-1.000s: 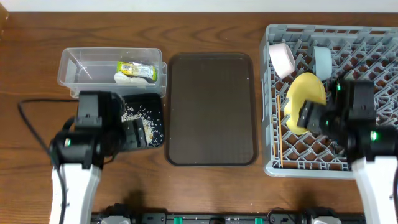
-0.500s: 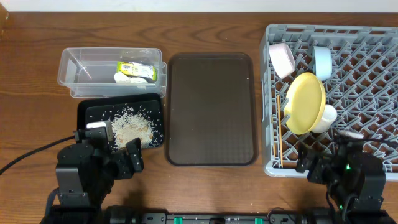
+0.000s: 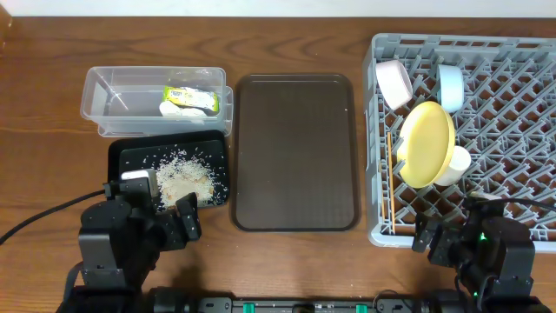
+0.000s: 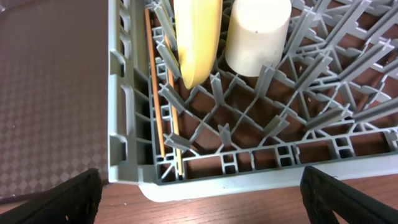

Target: Sort waste into correct bins and load items into the dishwasher rack

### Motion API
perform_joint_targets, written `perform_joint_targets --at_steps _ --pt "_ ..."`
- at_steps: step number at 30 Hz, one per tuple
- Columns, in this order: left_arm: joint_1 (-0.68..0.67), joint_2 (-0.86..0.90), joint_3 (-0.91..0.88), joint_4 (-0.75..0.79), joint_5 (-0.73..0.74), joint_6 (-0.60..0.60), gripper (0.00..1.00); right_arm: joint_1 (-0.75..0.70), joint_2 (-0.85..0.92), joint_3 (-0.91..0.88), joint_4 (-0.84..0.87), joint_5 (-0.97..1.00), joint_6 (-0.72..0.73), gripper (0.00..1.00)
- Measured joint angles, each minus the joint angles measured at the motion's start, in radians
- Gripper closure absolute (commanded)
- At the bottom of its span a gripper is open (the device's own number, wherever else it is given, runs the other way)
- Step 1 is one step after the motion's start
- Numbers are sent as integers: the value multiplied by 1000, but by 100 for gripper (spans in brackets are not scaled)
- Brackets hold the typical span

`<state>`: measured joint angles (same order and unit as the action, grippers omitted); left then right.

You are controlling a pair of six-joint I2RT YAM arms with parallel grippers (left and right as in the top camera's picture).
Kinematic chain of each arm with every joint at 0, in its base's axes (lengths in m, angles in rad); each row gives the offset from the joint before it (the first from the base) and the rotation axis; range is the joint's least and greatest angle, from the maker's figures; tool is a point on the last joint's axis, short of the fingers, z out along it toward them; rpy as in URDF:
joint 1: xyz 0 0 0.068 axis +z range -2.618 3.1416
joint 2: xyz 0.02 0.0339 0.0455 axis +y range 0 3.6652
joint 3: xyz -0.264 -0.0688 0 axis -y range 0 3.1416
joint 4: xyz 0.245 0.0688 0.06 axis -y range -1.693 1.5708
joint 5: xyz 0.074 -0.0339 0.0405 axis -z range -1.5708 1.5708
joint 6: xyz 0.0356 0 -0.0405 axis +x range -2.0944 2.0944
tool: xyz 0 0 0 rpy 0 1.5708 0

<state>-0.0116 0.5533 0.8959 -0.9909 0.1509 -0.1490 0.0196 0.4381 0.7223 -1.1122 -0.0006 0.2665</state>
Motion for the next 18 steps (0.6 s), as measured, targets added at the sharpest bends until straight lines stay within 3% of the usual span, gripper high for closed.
perform_joint_targets --at_steps 5,9,18 --pt "0 0 0 0 0 0 7 0 -8 -3 -14 6 0 1" --pt "0 0 0 0 0 0 7 0 -66 -31 85 20 -26 1" --pt "0 0 -2 0 0 0 7 0 -338 -310 578 27 -100 1"
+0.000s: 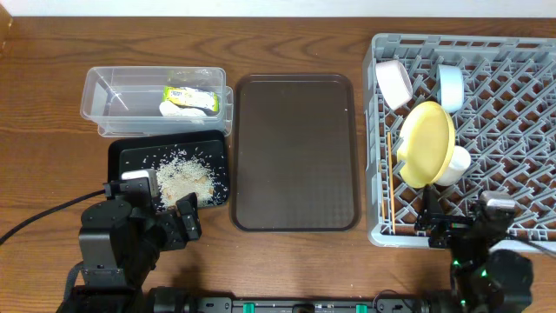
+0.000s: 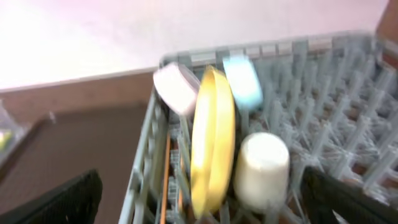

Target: Sort waste into correct bins and load items into the dishwasher rack

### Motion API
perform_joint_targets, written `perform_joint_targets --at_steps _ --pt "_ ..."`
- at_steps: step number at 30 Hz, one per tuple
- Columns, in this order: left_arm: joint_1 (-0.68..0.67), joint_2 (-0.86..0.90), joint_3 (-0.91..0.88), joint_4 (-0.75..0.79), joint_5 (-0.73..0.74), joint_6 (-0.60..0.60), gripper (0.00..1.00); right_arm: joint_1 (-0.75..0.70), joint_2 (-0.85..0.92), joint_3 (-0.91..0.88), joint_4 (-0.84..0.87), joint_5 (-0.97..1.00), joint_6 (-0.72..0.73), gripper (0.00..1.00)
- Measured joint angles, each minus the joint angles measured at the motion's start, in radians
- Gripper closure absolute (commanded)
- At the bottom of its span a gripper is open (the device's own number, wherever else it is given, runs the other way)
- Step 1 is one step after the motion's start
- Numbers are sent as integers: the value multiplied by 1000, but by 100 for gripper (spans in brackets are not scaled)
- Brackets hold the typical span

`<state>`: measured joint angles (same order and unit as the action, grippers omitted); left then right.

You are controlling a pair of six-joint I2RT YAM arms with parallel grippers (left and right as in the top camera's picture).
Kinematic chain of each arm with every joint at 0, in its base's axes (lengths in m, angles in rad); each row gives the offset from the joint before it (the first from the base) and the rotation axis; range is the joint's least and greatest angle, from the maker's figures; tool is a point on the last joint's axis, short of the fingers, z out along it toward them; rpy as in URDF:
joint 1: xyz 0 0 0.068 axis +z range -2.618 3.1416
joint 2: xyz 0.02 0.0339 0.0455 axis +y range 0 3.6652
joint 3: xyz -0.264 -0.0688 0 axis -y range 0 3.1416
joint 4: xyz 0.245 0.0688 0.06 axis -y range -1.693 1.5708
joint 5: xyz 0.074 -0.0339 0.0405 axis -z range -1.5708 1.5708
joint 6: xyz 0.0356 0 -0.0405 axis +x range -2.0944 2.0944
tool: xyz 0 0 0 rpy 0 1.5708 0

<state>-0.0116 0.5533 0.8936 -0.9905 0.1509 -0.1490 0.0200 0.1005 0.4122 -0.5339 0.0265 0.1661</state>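
The grey dishwasher rack (image 1: 521, 130) at the right holds an upright yellow plate (image 1: 426, 143), a white cup (image 1: 458, 161), a pink bowl (image 1: 393, 83), a pale blue bowl (image 1: 450, 85) and orange chopsticks (image 1: 390, 209). The same yellow plate (image 2: 211, 143) and white cup (image 2: 261, 168) show in the blurred right wrist view. My right gripper (image 2: 199, 190) is open and empty at the rack's near edge (image 1: 460, 213). Open too, my left gripper (image 1: 169, 213) rests by the black bin (image 1: 117, 161) of rice. A green-and-white wrapper (image 1: 188, 100) lies in the clear bin (image 1: 113, 96).
A brown tray (image 1: 295, 152) lies bare between the bins and the rack. A black cable (image 1: 43, 217) runs off to the left from the left arm. The table's near edge lies just behind both arm bases.
My right gripper has tipped up: its camera looked down on the rack's near left corner, and now looks along the rack to the far wall. It stays open. The left arm has not moved.
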Motion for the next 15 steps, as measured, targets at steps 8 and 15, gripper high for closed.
perform_joint_targets --at_steps 8,15 --pt "0 0 -2 0 0 0 7 0 -88 -288 474 0 -42 1" --pt "0 0 -2 0 0 0 6 0 -87 -406 463 -1 -60 1"
